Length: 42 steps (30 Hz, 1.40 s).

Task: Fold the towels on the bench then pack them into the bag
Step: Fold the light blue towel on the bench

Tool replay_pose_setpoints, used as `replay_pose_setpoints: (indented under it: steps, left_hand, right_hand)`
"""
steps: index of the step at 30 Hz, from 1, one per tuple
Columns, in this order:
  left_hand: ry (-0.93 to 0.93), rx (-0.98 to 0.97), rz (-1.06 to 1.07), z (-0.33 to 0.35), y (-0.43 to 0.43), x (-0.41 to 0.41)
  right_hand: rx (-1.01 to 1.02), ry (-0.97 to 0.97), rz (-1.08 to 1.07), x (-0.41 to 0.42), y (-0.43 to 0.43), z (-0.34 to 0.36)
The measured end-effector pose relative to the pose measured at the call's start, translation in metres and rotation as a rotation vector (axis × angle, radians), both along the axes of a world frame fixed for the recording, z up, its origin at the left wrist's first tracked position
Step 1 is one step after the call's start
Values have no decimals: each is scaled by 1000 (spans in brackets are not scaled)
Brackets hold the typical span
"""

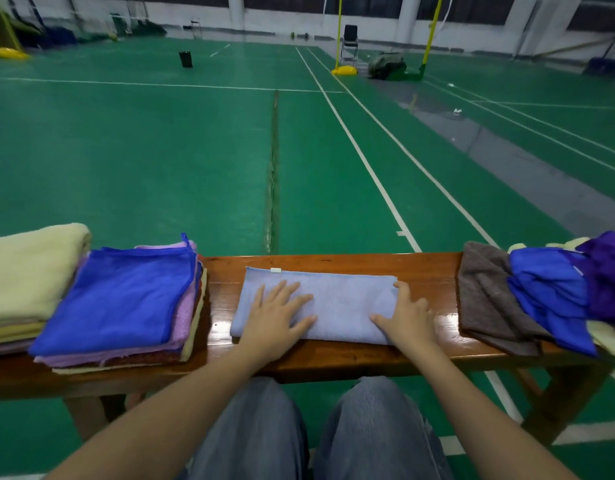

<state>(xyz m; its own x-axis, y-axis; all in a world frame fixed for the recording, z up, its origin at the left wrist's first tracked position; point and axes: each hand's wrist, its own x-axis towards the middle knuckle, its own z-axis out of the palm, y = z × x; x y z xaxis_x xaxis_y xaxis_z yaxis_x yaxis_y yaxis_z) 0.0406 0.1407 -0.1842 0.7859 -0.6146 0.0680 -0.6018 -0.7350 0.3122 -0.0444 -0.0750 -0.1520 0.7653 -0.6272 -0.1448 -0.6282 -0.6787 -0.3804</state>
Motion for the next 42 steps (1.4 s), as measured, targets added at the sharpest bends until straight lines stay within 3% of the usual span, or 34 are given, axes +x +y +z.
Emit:
replay_pose_setpoints:
  steps: [4,15,19,24,31,39,42]
  left_hand:
    - [110,86,81,-5,-25,-18]
    - [141,154,85,-7,-28,-12]
    - [197,-65,110,3,-19,-4]
    - [267,-658,300,15,15,0]
    - [439,-1006,507,12,50,2]
    - [563,-1188,586,3,57,7]
    - [501,-1008,584,1,54,12]
  right_hand:
    - [164,-76,-19,-5,1,0]
    - [676,-325,69,-19,-10,20]
    - [590,-368,118,-11,1,42]
    - [421,-412,243,21,47,70]
    - [325,-294,444,64,143,62]
    - [351,-79,592,72,183,21]
    - [325,-177,501,70,167,15]
